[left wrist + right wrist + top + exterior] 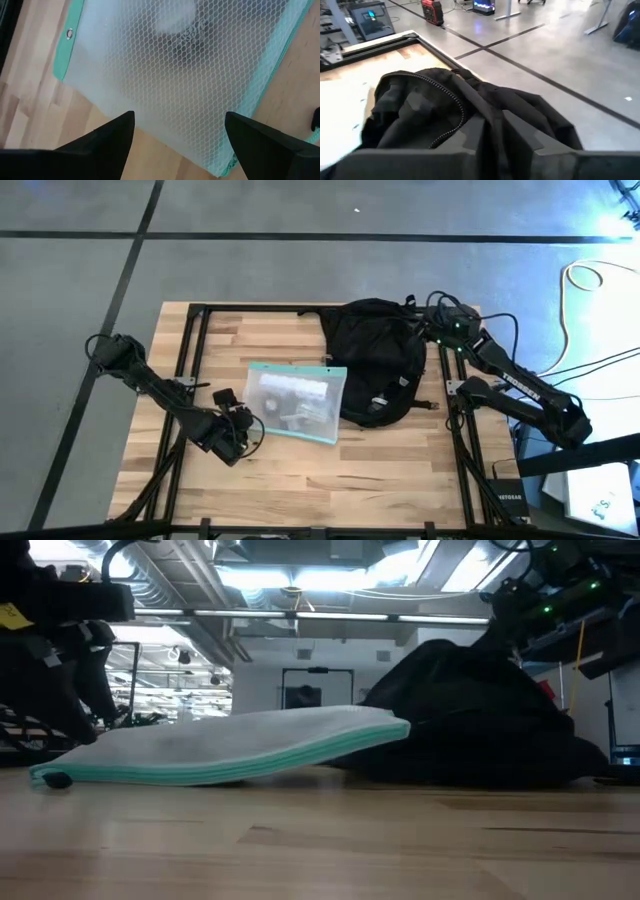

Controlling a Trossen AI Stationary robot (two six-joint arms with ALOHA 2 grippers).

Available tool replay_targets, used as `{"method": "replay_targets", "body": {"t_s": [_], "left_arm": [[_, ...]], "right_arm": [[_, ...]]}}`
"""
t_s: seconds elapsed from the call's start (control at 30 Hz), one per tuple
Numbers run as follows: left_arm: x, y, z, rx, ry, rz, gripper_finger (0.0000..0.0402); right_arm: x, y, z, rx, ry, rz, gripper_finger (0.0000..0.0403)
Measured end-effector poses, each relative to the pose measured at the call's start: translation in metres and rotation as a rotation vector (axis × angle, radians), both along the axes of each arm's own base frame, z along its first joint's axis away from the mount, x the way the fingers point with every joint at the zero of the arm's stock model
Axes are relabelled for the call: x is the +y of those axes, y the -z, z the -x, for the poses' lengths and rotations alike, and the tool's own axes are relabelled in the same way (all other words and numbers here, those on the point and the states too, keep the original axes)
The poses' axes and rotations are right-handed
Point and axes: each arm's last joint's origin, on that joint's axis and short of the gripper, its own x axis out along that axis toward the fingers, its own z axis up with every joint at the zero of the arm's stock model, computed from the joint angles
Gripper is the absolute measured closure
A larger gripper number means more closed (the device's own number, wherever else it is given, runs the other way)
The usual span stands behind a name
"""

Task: Unpack backpack
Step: Open the transparent zipper bag

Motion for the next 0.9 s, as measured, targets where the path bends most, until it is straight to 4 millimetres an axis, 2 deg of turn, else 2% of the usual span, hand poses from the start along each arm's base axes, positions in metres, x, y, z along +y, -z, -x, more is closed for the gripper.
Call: {"method": "replay_targets", "body": {"t_s": [0.13,0.27,0.4,0.5,0.63,0.77,0.9], "left_arm": [[0.000,0.000,0.000,-0.006,-0.001,-0.002,0.0107],[0.000,0.000,-0.001,-0.014,-0.001,-0.006,0.0107],[0.000,0.000,-0.001,-0.019,-0.006,-0.002,0.0107],[-0.001,0.000,-0.002,-0.036,-0.012,0.001,0.0107],[-0.001,-0.001,-0.002,-0.044,-0.013,0.001,0.0107],[-0.001,-0.001,-0.002,-0.037,0.000,-0.007,0.0107],[-0.001,-0.001,-0.002,-0.037,0.000,-0.007,0.0107]], "right_arm": [[0.001,-0.002,-0.002,-0.040,-0.073,-0.004,0.0252],[0.006,-0.018,-0.003,-0.159,-0.223,0.092,0.0150],[0.014,-0.032,-0.001,-0.268,-0.342,0.151,0.0087],[0.015,-0.031,0.001,-0.269,-0.339,0.115,0.0068],[0.015,-0.019,0.001,-0.205,-0.319,-0.002,0.0063],[0.016,-0.009,-0.001,-0.182,-0.360,-0.151,0.0063],[0.019,-0.009,-0.001,-0.212,-0.446,-0.240,0.0063]]}}
